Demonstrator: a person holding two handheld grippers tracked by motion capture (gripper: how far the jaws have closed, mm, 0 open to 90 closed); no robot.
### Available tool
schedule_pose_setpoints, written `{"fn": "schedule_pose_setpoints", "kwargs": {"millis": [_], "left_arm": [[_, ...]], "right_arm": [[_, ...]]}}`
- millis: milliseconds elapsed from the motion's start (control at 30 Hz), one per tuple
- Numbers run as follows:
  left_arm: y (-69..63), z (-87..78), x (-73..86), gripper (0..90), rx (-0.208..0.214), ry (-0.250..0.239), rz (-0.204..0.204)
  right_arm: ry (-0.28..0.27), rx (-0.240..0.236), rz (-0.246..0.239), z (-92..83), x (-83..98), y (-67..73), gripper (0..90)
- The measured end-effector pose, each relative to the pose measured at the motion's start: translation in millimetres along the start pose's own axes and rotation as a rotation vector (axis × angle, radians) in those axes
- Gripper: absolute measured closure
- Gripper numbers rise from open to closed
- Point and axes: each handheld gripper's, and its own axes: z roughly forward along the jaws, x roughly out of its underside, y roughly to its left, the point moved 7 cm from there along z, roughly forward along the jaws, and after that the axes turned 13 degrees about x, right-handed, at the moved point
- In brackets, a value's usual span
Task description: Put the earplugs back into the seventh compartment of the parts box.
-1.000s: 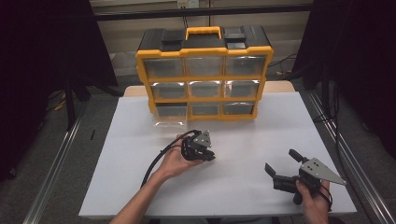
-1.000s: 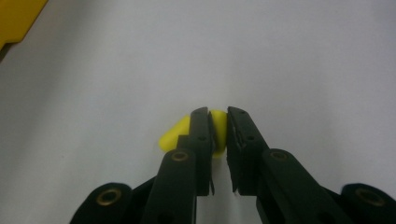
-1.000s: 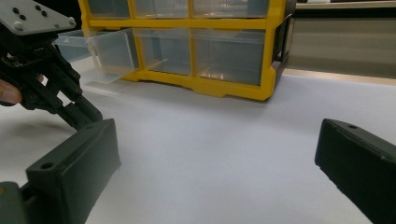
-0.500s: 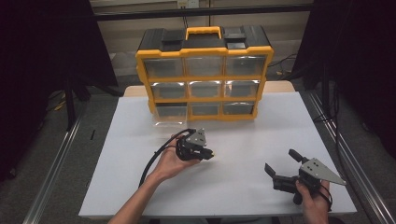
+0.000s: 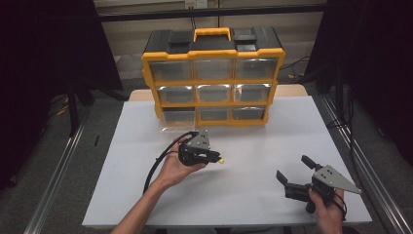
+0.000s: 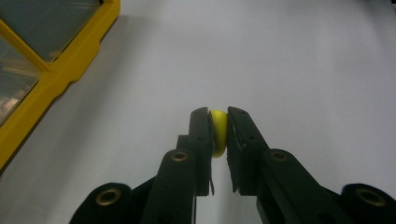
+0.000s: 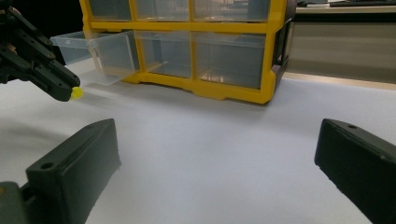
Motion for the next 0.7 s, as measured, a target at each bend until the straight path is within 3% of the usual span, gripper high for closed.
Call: {"fn": "schedule_pose_setpoints", "kwargs": {"millis": [700], "left_arm": [[9.6,-59.2,-1.7,80.8,-0.071,-0.100,-0.049]], "right_arm": [[-0.021,-0.010,-0.016,-0.7,-1.7,1.8,0.0]]}}
